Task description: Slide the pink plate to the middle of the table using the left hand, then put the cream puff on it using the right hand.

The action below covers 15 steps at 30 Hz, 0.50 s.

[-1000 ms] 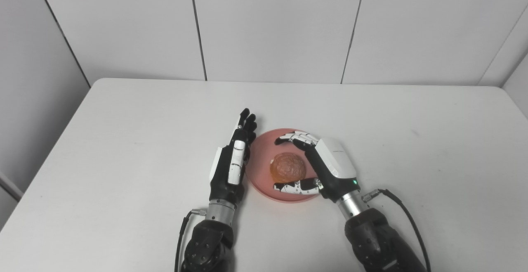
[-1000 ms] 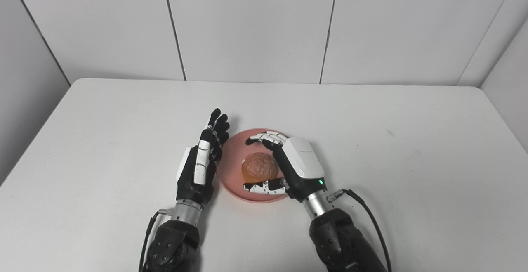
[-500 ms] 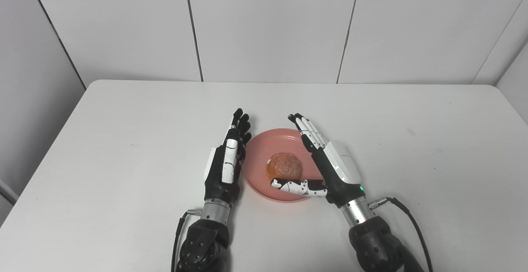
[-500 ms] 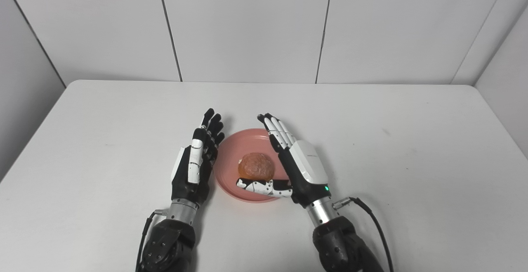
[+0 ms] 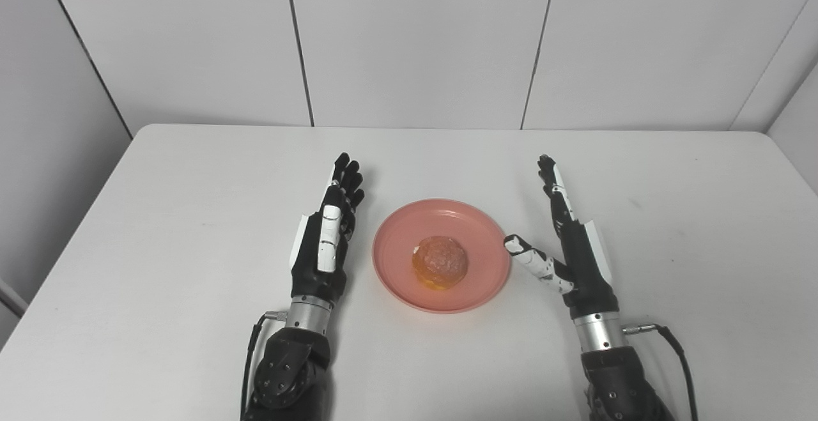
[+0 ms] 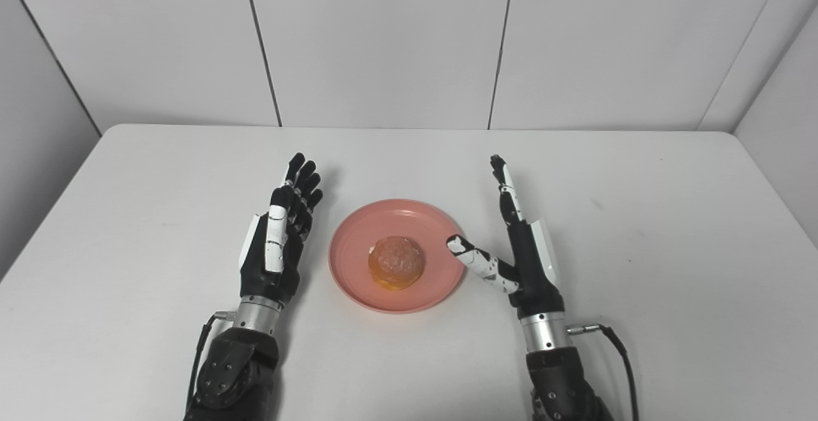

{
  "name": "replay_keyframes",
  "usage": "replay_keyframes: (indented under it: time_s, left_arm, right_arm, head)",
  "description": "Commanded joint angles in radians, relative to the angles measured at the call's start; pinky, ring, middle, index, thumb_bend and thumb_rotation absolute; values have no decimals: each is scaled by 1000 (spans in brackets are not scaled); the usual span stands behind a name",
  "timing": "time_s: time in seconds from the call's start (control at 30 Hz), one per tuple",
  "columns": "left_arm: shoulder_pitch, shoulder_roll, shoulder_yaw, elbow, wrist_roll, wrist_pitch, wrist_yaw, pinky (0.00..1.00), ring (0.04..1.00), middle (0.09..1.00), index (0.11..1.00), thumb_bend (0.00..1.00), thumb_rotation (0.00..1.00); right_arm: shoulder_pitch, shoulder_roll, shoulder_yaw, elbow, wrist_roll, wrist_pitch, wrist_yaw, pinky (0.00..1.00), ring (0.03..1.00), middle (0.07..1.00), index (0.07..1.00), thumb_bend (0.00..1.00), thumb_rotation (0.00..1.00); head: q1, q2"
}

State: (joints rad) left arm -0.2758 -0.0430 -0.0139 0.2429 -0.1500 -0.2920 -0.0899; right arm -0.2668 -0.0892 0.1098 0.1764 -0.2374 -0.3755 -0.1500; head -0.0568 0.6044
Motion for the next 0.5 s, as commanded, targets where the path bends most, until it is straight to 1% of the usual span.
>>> replay_keyframes:
  time_s: [0.0, 0.03, 0.1, 0.2, 0.27, 0.3, 0.4, 0.47]
  left_arm:
    - [52, 39, 13, 41, 8, -3, -13, 1000, 1000, 1000, 992, 637, 1000]
    - [52, 43, 13, 40, 12, -4, -14, 1000, 1000, 1000, 994, 631, 1000]
    - [47, 54, 11, 54, 19, -21, -20, 1000, 1000, 1000, 999, 613, 1000]
    - [41, 67, 9, 67, 4, -31, -38, 1000, 1000, 1000, 1000, 608, 1000]
    - [41, 73, 8, 76, 0, -37, -46, 1000, 1000, 1000, 1000, 616, 1000]
    - [40, 76, 8, 80, 1, -38, -48, 1000, 1000, 1000, 1000, 631, 1000]
    - [29, 76, 11, 118, 2, -62, -54, 1000, 1000, 1000, 1000, 627, 1000]
    - [28, 78, 10, 122, -10, -49, -66, 1000, 1000, 1000, 1000, 623, 1000]
  right_arm:
    - [45, 26, -18, 15, 39, -11, -10, 994, 1000, 1000, 1000, 699, 872]
    - [50, 34, -26, 22, 63, -15, -2, 983, 1000, 1000, 1000, 710, 870]
    - [52, 46, -36, 44, 86, -24, 6, 997, 1000, 1000, 1000, 720, 878]
    - [62, 56, -39, 58, 93, -17, 10, 1000, 1000, 1000, 1000, 717, 878]
    - [73, 58, -40, 64, 115, -7, 28, 1000, 1000, 1000, 1000, 678, 915]
    - [76, 61, -41, 68, 130, -3, 38, 1000, 1000, 1000, 1000, 663, 907]
    - [75, 68, -50, 101, 177, 12, 67, 1000, 1000, 1000, 1000, 667, 877]
    - [74, 78, -58, 107, 213, 24, 89, 1000, 1000, 1000, 1000, 673, 852]
  head:
    - [-3, -3]
    - [-5, -7]
    - [-9, -13]
    - [-12, -19]
    - [-14, -20]
    - [-14, -20]
    - [-33, -35]
    - [-43, -36]
